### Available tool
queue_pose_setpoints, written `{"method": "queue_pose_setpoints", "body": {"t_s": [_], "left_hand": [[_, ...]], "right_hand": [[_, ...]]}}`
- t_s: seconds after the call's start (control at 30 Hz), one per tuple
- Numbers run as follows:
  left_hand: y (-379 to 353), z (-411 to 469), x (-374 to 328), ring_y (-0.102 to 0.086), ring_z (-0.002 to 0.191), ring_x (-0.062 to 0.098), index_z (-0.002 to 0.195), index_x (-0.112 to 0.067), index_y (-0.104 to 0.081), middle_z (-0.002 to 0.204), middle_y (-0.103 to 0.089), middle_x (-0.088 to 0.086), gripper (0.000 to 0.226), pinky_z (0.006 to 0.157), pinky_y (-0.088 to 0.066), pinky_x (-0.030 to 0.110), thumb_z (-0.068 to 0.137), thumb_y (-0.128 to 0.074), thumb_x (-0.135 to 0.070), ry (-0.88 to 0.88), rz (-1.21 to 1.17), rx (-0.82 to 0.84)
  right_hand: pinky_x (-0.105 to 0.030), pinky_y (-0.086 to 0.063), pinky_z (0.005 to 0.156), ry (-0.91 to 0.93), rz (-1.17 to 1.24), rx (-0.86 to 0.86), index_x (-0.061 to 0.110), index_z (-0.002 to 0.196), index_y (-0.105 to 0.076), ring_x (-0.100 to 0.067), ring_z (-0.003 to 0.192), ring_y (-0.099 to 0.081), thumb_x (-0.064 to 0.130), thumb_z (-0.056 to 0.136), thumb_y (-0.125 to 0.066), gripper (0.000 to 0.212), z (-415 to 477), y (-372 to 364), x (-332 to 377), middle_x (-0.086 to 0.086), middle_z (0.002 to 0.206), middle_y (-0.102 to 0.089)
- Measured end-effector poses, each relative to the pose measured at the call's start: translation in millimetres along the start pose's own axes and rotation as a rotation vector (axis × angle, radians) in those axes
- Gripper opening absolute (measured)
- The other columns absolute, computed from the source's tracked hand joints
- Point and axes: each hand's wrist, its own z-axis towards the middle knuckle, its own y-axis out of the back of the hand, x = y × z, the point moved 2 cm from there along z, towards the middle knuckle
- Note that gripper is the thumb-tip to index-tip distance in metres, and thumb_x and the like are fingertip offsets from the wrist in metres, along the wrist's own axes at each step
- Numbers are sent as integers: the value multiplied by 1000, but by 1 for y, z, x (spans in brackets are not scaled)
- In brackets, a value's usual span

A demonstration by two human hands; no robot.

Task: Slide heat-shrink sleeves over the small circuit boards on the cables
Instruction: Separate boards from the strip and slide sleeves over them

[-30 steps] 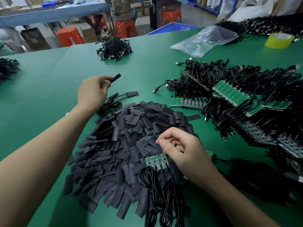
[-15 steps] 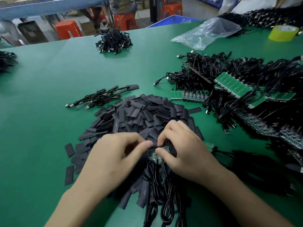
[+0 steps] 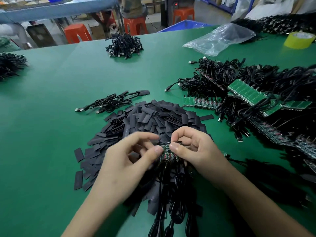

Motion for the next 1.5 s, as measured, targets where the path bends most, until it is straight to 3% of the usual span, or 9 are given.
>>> {"method": "queue_pose_setpoints", "body": {"t_s": [0.23, 0.43, 0.7, 0.87, 1.03, 1.17, 1.27, 1.37, 1.5], "left_hand": [[-4, 8, 12, -45, 58, 8, 78, -25, -80, 61, -58, -6, 22, 56, -38, 16, 76, -82, -46, 83, -87, 104], [-9, 4, 20, -56, 60, 14, 75, -14, -78, 64, -67, 8, 24, 59, -47, 19, 74, -84, -37, 202, -363, 170], [-14, 3, 27, -56, 56, 11, 74, -13, -77, 63, -64, 6, 20, 60, -48, 18, 73, -82, -33, 276, -609, 238], [-9, 4, 27, -59, 59, 11, 77, -15, -79, 63, -66, 3, 42, 61, -51, 19, 62, -92, -52, 239, -633, 214], [14, 7, 25, -59, 51, 8, 73, -23, -80, 61, -67, -1, 55, 51, -50, 16, 42, -95, -65, 207, -668, 30], [19, 7, 25, -55, 47, 8, 69, -22, -78, 57, -63, -3, 52, 49, -50, 20, 42, -96, -62, 158, -766, 32], [16, 6, 24, -55, 47, 8, 73, -21, -79, 58, -63, -2, 48, 51, -50, 18, 49, -95, -59, 88, -713, -9], [11, 4, 22, -63, 56, 3, 74, -29, -79, 66, -72, -4, 21, 56, -51, 14, 63, -88, -44, -22, -484, -94], [-1, 4, 23, -67, 61, 11, 75, -24, -78, 73, -74, 3, 9, 59, -55, 23, 71, -80, -32, -90, -385, -127]], "right_hand": [[-15, -50, 69, -9, 68, 23, 26, 93, -74, -3, 73, -66, 28, 90, -72, 4, -1, 1, -1, 5, 83, -75], [-30, -59, 80, -22, 103, 48, 20, 95, -76, -18, 84, -73, 25, 90, -72, 8, -1, -3, -1, -8, 92, -78], [-28, -60, 72, -118, 371, 101, 16, 93, -76, -21, 75, -72, 18, 88, -71, 7, -2, -12, -3, -16, 89, -75], [-29, -59, 71, -161, 422, 134, 13, 95, -75, -21, 73, -70, 24, 87, -73, 13, -2, -9, 0, -15, 86, -74], [-20, -47, 68, -144, 147, 234, 24, 92, -70, -9, 68, -57, 24, 90, -71, 2, -2, 4, 2, 3, 77, -67], [-31, -43, 66, 31, -343, 179, 27, 82, -67, -7, 69, -55, 49, 89, -64, 23, -3, 2, 3, 12, 77, -63], [-26, -44, 92, 327, -589, -53, 27, 91, -75, -11, 108, -59, 48, 92, -60, 26, -6, -6, 10, 14, 100, -65], [-27, -43, 97, 404, -532, -66, 19, 105, -76, -14, 115, -58, 45, 94, -58, 33, -9, -17, 10, 10, 107, -67], [-39, -53, 87, 217, -296, 73, 18, 101, -74, -17, 97, -68, 41, 98, -57, 28, -11, -32, -1, 4, 97, -72]]}}
